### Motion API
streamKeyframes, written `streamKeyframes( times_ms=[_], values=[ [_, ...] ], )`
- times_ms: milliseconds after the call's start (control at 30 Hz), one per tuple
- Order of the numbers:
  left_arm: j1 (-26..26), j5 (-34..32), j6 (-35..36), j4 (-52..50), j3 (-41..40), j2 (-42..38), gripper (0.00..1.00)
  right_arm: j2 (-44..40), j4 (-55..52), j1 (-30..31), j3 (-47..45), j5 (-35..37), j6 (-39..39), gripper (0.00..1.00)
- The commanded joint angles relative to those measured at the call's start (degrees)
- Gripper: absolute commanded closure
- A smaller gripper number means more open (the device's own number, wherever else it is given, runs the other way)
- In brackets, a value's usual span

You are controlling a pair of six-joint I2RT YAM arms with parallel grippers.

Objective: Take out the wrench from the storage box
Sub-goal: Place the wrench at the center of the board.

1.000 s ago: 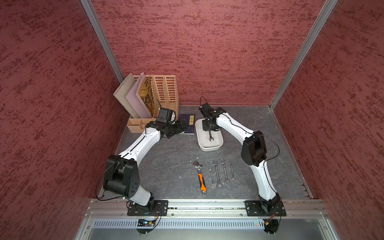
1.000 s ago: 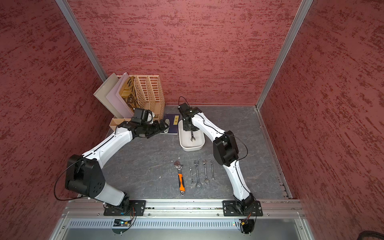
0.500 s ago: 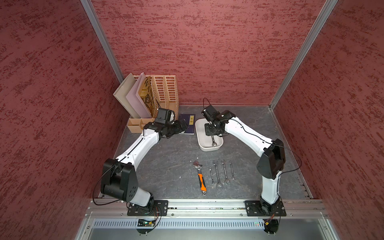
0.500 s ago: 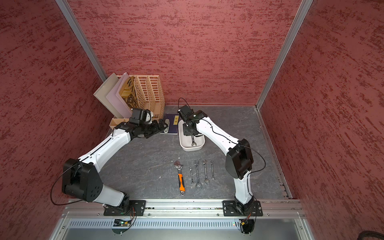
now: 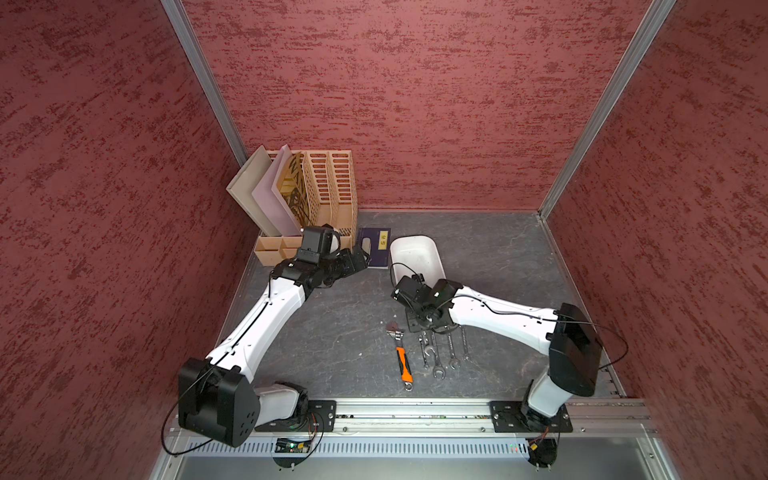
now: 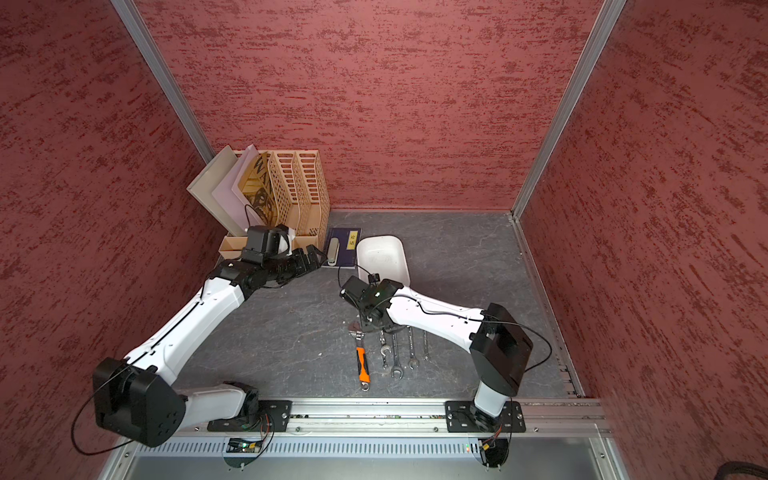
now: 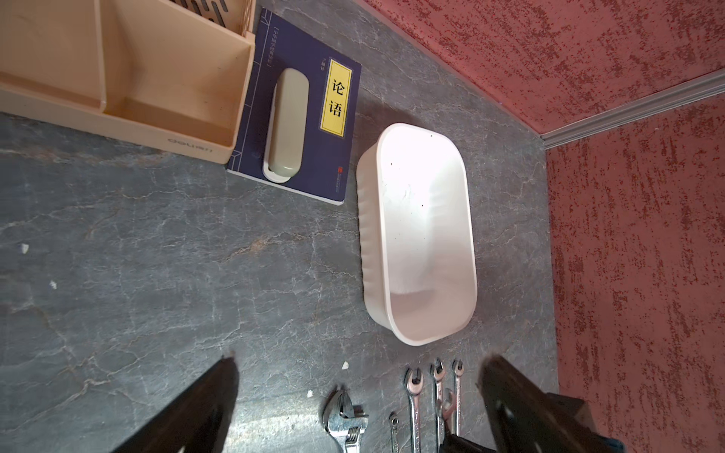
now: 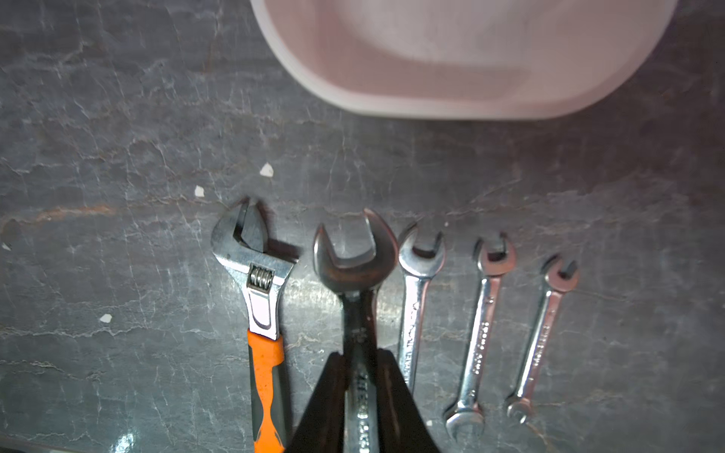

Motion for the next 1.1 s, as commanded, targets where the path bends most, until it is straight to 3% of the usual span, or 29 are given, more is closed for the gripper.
streamKeyframes(
  times_ms=[0,267,1067],
  values=[
    [-0.4,-1.2,0.7,-0.6,-1.9,-1.8,0.00,-0.3,5.6,1.8,-1.5,-0.2,5.4,0.82],
    [-1.2,-1.4,0.8,-0.6,-3.2,-1.8,0.00,1.9,10.0,3.1,-4.9,-1.9,8.5,0.82],
    [-1.4,-2.1,1.5,-0.6,-4.7,-2.8,0.00,6.5,12.0,4.4,-6.8,-4.4,6.8,0.81]
  ],
)
